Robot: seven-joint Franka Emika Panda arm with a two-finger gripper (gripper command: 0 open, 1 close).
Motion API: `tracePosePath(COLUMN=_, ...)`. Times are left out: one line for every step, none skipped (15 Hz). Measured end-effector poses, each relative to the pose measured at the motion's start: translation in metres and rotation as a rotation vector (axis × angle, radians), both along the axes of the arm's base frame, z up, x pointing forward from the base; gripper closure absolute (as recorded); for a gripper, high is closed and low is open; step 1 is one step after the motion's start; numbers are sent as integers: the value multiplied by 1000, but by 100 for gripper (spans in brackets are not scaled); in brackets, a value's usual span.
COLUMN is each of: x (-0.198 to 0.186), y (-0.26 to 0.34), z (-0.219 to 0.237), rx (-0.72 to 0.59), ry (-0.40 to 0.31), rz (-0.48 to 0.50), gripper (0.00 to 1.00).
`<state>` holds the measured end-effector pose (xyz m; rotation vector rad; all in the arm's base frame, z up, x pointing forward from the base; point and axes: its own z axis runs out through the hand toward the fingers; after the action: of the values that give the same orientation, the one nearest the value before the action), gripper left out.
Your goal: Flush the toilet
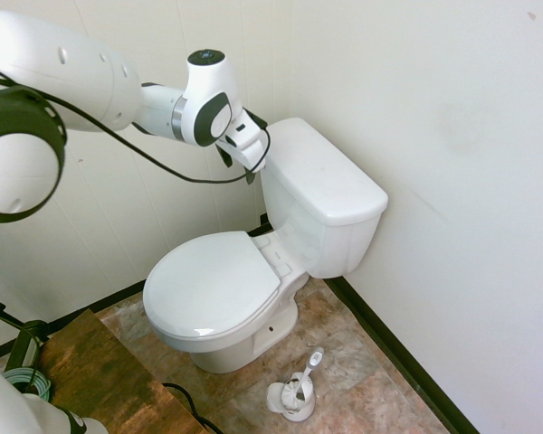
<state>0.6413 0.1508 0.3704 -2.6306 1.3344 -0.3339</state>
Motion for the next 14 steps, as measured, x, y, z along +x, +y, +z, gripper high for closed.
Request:
tracePosePath(x=15, y=7, z=-1, rx=-1, ry=-17, rz=-2, gripper=0)
tracePosePath(x=28, y=16, z=-3, rx=-4, ry=-33, rz=-5, gripper=0)
tracePosePath(x=39, y=27, z=-4, rx=-1, ry=-48, rz=-6, gripper=0)
tracePosePath(x=48, y=39, z=-4, rx=2, ry=-62, rz=-6, gripper=0)
tracePosePath(x=55, y=50, z=-4, rx=3, ry=-71, rz=-8, gripper=0)
tracePosePath(x=61, y=58, z=-2, rx=2, ry=-76, rz=-14, gripper=0)
tracePosePath(x=66, y=65, z=0, rx=4, ry=-82, rz=-21, gripper=100)
tracePosePath(x=70, y=68, z=1, rx=4, ry=-84, rz=-28, gripper=100)
tracePosePath(x=74, y=68, z=0, rx=3, ry=-82, rz=-33, gripper=100)
tracePosePath(x=77, y=67, z=-2, rx=3, ry=-83, rz=-39, gripper=100)
tracePosePath(x=80, y=67, z=-5, rx=3, ry=-83, rz=-44, gripper=100)
tracePosePath(x=82, y=68, z=-7, rx=5, ry=-83, rz=-47, gripper=100)
tracePosePath(x=83, y=70, z=-8, rx=8, ry=-83, rz=-49, gripper=100)
tracePosePath(x=83, y=72, z=-7, rx=11, ry=-84, rz=-50, gripper=100)
